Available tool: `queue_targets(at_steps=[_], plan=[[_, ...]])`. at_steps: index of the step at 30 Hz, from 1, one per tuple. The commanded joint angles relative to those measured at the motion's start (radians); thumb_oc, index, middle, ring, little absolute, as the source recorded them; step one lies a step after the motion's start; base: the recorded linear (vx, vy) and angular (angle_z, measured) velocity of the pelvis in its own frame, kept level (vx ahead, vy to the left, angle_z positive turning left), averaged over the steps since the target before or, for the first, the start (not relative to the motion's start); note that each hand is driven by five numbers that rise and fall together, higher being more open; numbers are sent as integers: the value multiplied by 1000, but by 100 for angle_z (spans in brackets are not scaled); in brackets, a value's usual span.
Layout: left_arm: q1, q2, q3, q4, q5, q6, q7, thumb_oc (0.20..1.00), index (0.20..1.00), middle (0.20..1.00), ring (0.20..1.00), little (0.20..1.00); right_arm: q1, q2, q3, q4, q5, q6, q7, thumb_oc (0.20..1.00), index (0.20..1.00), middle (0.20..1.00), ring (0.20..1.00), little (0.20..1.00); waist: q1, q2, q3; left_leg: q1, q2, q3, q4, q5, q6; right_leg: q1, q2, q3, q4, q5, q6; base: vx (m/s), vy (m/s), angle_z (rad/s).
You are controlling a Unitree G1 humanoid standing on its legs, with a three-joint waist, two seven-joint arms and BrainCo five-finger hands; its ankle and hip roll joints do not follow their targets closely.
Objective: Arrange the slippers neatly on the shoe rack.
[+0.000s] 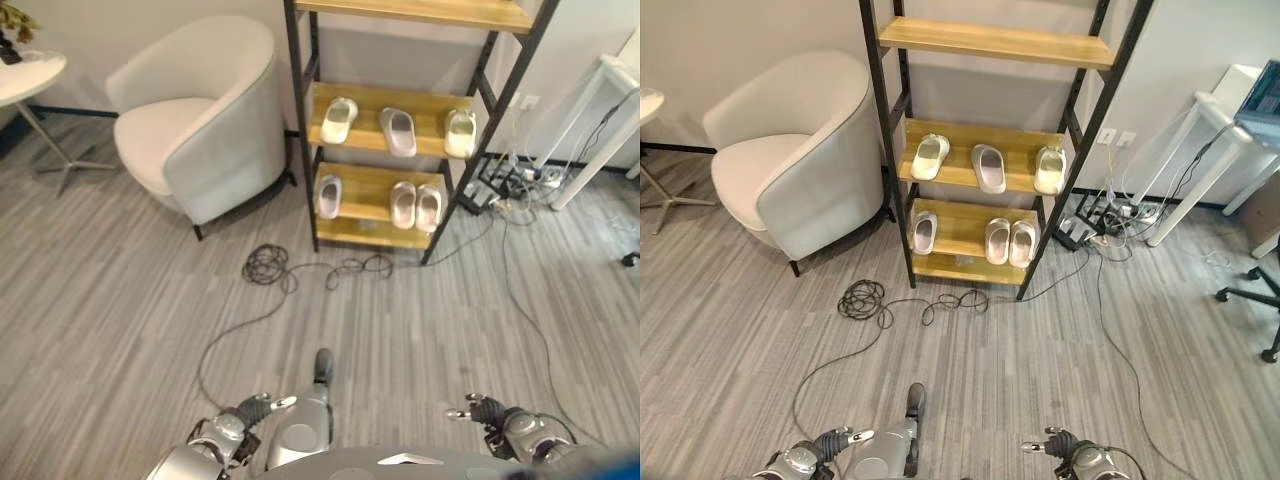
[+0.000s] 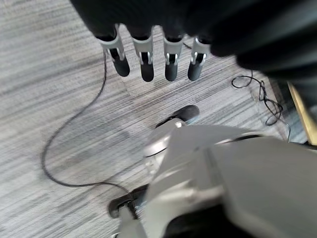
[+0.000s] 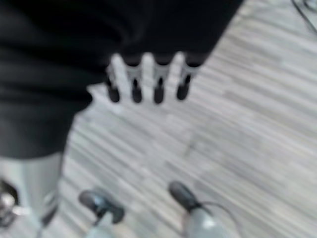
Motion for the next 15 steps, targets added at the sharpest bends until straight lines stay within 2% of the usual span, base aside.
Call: queue_targets(at_steps=[1, 2, 3, 4, 5, 6, 7, 9, 10, 11, 12, 15], plan=[[23, 29, 11, 19, 1, 10, 14, 1000, 1000, 1000, 1000, 1000, 49, 28, -12, -22, -4, 3, 10, 1000, 1000, 1000, 1000, 1000, 8, -59, -71, -52, -74, 42, 16, 87, 96, 16, -10, 57, 162, -61, 117, 530, 284, -19], [22, 30, 23, 18, -11, 11, 15, 1000, 1000, 1000, 1000, 1000, 58, 43, -18, -17, 2, 5, 15, 1000, 1000, 1000, 1000, 1000, 13, -78, -82, -55, -86, 44, 37, 69, 105, 21, -27, 54, 168, -40, 132, 415, 232, -15], [23, 31, 23, 18, -11, 11, 15, 1000, 1000, 1000, 1000, 1000, 58, 44, -18, -17, 2, 5, 15, 1000, 1000, 1000, 1000, 1000, 13, -80, -83, -57, -87, 44, 39, 67, 105, 21, -29, 53, 167, -41, 133, 364, 219, -22], [19, 39, 45, 17, -33, 11, 13, 1000, 1000, 1000, 1000, 1000, 76, 57, -34, -9, 16, 8, 27, 1000, 1000, 1000, 1000, 1000, 15, -109, -93, -38, -111, 42, 55, 32, 121, 10, -58, 46, 201, 11, 163, 198, 123, -12], [19, 38, 45, 17, -33, 11, 13, 1000, 1000, 1000, 1000, 1000, 76, 57, -34, -9, 16, 8, 27, 1000, 1000, 1000, 1000, 1000, 17, -107, -96, -42, -107, 43, 56, 33, 120, 6, -55, 49, 200, 15, 163, 298, 194, 3], [13, 40, 55, 16, -43, 13, 12, 1000, 1000, 1000, 1000, 1000, 86, 65, -44, 2, 25, 9, 33, 1000, 1000, 1000, 1000, 1000, 15, -125, -101, -36, -122, 45, 65, 12, 129, -1, -65, 47, 234, 81, 192, 264, 205, 17], [5, 45, 57, 8, -46, 13, 10, 1000, 1000, 1000, 1000, 1000, 102, 77, -57, 11, 33, 16, 42, 1000, 1000, 1000, 1000, 1000, 4, -139, -97, -6, -136, 45, 63, -20, 148, -33, -76, 43, 356, 181, 245, 343, 281, 21], [-3, 47, 42, -2, -41, 11, 13, 1000, 1000, 1000, 1000, 1000, 102, 78, -67, 6, 37, 16, 43, 1000, 1000, 1000, 1000, 1000, -8, -123, -89, 27, -123, 42, 60, -39, 156, -87, -79, 5, 467, 251, 278, 282, 226, 23], [-10, 52, 30, -5, -31, 9, 17, 1000, 1000, 1000, 1000, 1000, 107, 79, -70, 4, 34, 16, 39, 1000, 1000, 1000, 1000, 1000, -27, -117, -76, 66, -126, 30, 50, -51, 161, -124, -88, -22, 518, 257, 275, 176, 113, 29], [-11, 52, 30, -5, -31, 9, 17, 1000, 1000, 1000, 1000, 1000, 107, 79, -70, 4, 34, 16, 39, 1000, 1000, 1000, 1000, 1000, -27, -115, -78, 63, -123, 29, 50, -49, 160, -126, -85, -22, 516, 260, 274, 215, 115, 36], [-19, 57, 18, -8, -24, 10, 21, 1000, 1000, 1000, 1000, 1000, 109, 78, -74, 1, 34, 16, 38, 1000, 1000, 1000, 1000, 1000, -42, -107, -66, 104, -121, 15, 35, -61, 160, -170, -102, -56, 547, 244, 261, 236, 93, 52], [-39, 66, -9, -2, 0, 11, 24, 1000, 1000, 1000, 1000, 1000, 120, 80, -68, 2, 27, 19, 38, 1000, 1000, 1000, 1000, 1000, -89, -85, -35, 186, -100, -46, 23, -104, 145, -258, -138, -152, 469, 132, 205, 320, 41, 42]])
